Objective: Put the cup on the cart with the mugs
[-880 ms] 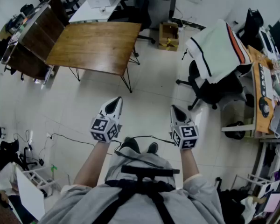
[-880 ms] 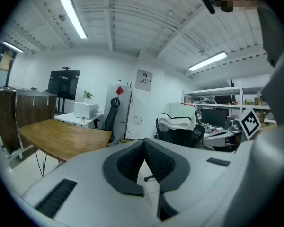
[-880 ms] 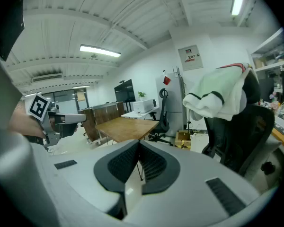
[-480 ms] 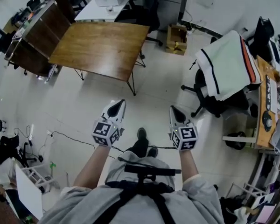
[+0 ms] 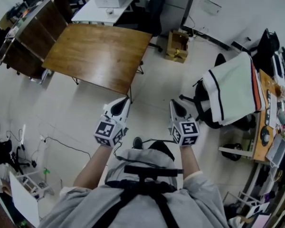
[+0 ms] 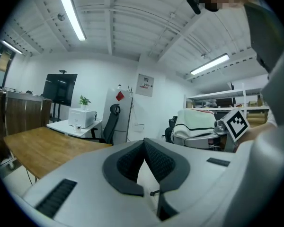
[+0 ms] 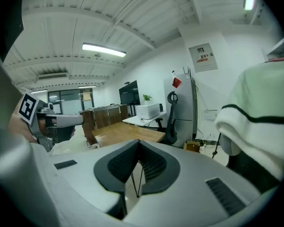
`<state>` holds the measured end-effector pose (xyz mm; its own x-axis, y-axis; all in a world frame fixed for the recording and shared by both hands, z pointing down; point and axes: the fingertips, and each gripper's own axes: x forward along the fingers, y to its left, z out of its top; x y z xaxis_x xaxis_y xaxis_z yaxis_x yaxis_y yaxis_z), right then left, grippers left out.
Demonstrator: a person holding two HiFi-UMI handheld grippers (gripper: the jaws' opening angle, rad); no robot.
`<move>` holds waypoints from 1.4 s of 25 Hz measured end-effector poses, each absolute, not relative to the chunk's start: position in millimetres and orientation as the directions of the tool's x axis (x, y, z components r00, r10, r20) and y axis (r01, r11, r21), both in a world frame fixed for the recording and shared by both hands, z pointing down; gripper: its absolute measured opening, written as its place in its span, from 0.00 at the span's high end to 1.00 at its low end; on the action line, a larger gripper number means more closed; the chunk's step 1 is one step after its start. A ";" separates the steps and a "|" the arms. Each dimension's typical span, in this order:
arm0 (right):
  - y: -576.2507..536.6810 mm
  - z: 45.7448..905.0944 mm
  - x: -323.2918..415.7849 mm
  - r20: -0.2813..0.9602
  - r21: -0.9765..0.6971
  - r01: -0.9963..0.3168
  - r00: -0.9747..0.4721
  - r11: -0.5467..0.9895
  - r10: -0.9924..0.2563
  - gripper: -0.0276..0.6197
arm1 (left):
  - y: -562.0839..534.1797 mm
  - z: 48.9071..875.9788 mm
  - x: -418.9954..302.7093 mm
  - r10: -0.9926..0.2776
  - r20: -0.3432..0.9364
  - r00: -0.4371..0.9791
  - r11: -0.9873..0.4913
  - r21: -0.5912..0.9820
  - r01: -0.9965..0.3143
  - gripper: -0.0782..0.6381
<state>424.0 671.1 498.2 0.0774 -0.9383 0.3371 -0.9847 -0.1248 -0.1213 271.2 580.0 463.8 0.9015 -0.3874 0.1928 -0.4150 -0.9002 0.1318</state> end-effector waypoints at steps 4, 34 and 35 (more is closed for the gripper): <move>636.8 491.8 446.3 0.340 -0.113 -0.990 0.044 -0.088 -0.939 0.94 | 553.5 463.0 291.1 -0.417 0.191 0.888 -0.887 0.130 -0.444 0.88; 361.7 476.9 575.4 0.268 -0.195 -0.972 -0.178 0.128 -0.947 0.94 | 354.4 455.6 419.6 -0.623 0.192 0.758 -0.745 0.149 -0.650 0.88; 348.1 476.4 576.8 0.268 -0.188 -0.973 -0.182 0.134 -0.946 0.94 | 341.5 456.0 423.3 -0.623 0.187 0.760 -0.746 0.152 -0.649 0.88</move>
